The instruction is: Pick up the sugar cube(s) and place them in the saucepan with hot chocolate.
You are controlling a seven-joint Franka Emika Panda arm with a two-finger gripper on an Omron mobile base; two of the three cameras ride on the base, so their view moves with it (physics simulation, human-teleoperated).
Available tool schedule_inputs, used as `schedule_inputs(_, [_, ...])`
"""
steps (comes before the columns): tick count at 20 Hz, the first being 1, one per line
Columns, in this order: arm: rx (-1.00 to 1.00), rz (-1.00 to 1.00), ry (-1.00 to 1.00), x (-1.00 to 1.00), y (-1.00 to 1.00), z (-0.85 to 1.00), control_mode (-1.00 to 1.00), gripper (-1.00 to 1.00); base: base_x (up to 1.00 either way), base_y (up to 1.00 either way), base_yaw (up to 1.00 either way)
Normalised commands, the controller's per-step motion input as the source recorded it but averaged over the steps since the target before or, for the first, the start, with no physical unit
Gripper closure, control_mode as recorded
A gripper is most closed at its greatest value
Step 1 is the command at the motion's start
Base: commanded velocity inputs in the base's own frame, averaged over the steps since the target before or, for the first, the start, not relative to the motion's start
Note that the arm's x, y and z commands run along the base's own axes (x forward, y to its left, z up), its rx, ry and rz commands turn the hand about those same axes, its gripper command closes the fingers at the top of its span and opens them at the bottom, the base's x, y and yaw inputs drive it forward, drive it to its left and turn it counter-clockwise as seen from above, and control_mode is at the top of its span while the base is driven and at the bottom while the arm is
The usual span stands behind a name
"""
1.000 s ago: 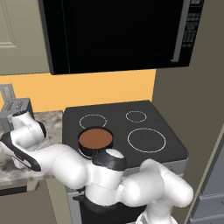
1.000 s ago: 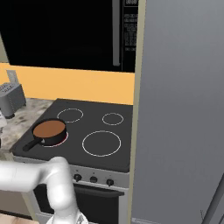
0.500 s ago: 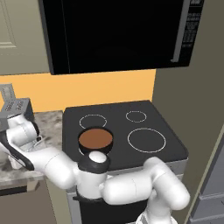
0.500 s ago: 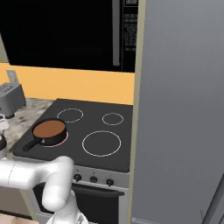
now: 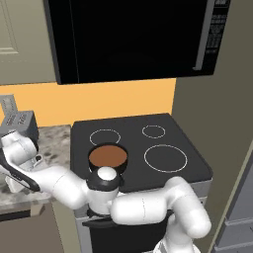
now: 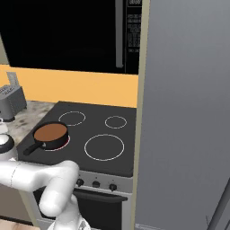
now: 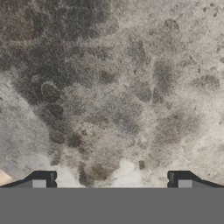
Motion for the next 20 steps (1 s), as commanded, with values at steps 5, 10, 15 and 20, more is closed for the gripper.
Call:
schedule_inputs(5, [0.0,0.0,0.0,-0.13,-0.05,-0.29,-1.0,-1.0,0.0,0.0,0.0])
schedule_inputs(10, [0.0,0.0,-0.03,-0.35,-0.21,-0.3,-1.0,-1.0,0.0,0.0,0.0])
schedule_inputs(15, [0.0,0.0,-0.09,-0.39,-0.29,-0.21,-1.0,-1.0,0.0,0.0,0.0])
schedule_inputs(20, [0.0,0.0,-0.17,-0.13,-0.28,-0.07,-1.0,-1.0,0.0,0.0,0.0])
